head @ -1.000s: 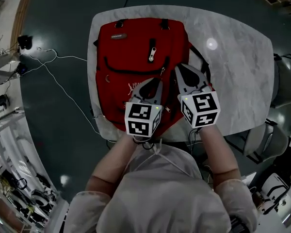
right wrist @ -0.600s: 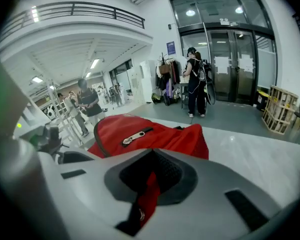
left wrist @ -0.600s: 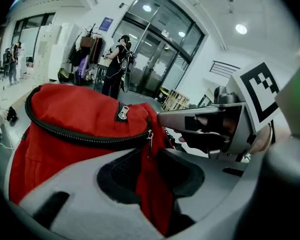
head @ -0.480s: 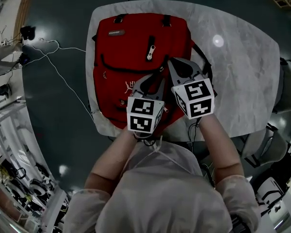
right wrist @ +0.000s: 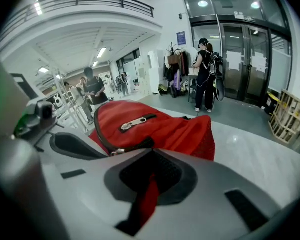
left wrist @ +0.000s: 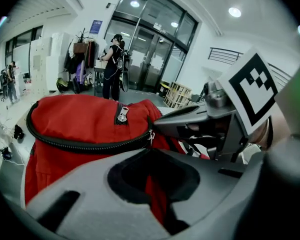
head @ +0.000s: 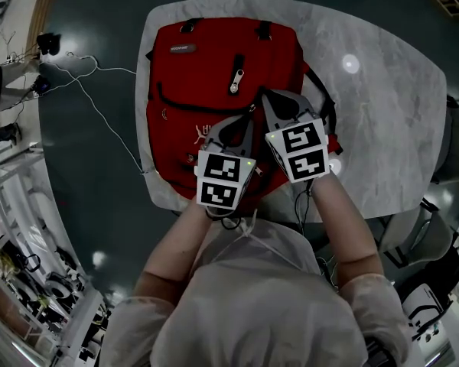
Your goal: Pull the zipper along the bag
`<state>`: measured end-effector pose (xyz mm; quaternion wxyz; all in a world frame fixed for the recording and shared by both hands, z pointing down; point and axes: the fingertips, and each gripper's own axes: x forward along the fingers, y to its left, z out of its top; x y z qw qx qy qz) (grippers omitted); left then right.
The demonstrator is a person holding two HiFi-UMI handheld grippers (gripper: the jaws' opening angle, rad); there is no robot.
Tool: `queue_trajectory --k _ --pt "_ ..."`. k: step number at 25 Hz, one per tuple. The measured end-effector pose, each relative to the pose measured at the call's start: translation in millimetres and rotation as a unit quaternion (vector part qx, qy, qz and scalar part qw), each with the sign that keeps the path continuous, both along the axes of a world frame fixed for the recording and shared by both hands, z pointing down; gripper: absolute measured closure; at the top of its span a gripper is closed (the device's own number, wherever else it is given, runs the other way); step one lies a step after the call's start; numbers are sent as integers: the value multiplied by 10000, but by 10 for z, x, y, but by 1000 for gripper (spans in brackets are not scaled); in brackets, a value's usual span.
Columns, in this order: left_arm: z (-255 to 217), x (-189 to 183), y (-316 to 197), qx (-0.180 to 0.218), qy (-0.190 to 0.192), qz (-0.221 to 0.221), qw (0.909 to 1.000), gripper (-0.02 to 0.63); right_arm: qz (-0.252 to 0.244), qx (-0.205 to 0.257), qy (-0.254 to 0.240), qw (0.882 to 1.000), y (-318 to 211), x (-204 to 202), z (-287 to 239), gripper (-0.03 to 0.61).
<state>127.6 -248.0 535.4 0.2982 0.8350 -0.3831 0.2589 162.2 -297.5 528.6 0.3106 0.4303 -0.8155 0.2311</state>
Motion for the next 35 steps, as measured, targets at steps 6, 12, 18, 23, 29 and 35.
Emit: queue_trajectory --k 6,12,18,23,29,35 --pt "-44 -56 35 87 -104 132 9998 592 -107 -43 44 9999 4 -21 67 551" --pt "-64 -153 59 257 -430 342 9982 592 -205 -77 137 9997 -20 -18 124 551" --pt "-75 -205 88 193 -406 326 9985 592 -90 -29 109 9999 -9 -10 44 551" --pt "-73 -177 92 107 -264 320 9991 592 86 249 -451 9986 29 -160 -256 551" --pt "-47 -209 101 64 -251 358 9990 592 -128 78 -114 9998 26 -256 -89 551" --pt "34 -325 99 26 -418 474 9980 594 -369 -63 246 9990 15 -318 60 551"
